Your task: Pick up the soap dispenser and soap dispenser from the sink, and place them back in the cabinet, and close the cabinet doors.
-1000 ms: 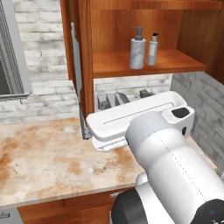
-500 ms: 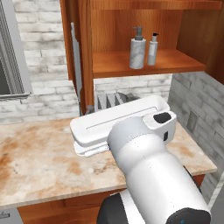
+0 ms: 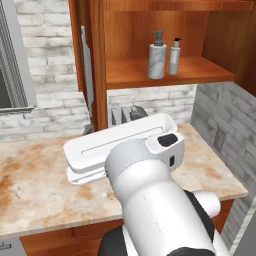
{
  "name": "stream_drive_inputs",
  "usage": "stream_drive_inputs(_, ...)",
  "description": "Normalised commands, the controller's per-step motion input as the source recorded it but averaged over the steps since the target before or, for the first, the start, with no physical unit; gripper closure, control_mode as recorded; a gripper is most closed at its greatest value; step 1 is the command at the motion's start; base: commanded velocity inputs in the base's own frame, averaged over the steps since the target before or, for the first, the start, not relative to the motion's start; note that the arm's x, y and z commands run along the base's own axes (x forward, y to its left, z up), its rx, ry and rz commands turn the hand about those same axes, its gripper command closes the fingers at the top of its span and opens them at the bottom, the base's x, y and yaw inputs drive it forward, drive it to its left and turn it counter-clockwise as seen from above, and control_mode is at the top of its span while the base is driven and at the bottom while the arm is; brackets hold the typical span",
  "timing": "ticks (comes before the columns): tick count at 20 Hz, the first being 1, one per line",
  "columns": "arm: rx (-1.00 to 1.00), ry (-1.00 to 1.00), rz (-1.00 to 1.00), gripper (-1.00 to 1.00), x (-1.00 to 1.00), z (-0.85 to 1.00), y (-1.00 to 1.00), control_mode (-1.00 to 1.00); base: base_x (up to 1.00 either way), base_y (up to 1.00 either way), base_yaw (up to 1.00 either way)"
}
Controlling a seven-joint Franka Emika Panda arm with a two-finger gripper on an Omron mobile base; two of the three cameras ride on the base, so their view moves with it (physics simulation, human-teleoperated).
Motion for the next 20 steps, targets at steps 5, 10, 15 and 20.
stream_drive_inputs(5,0.00,-0.02,0.00,-1.00,0.10,-0.12,0.17,-1.00,0.00,0.00,0.00)
stream_drive_inputs(10,0.00,-0.02,0.00,-1.00,0.24,-0.11,0.16,-1.00,0.00,0.00,0.00)
stream_drive_inputs(15,0.00,0.00,0.00,-1.00,0.19,-0.01,0.23,-1.00,0.00,0.00,0.00)
stream_drive_inputs(20,0.00,0.00,0.00,-1.00,0.12,0.00,0.23,-1.00,0.00,0.00,0.00)
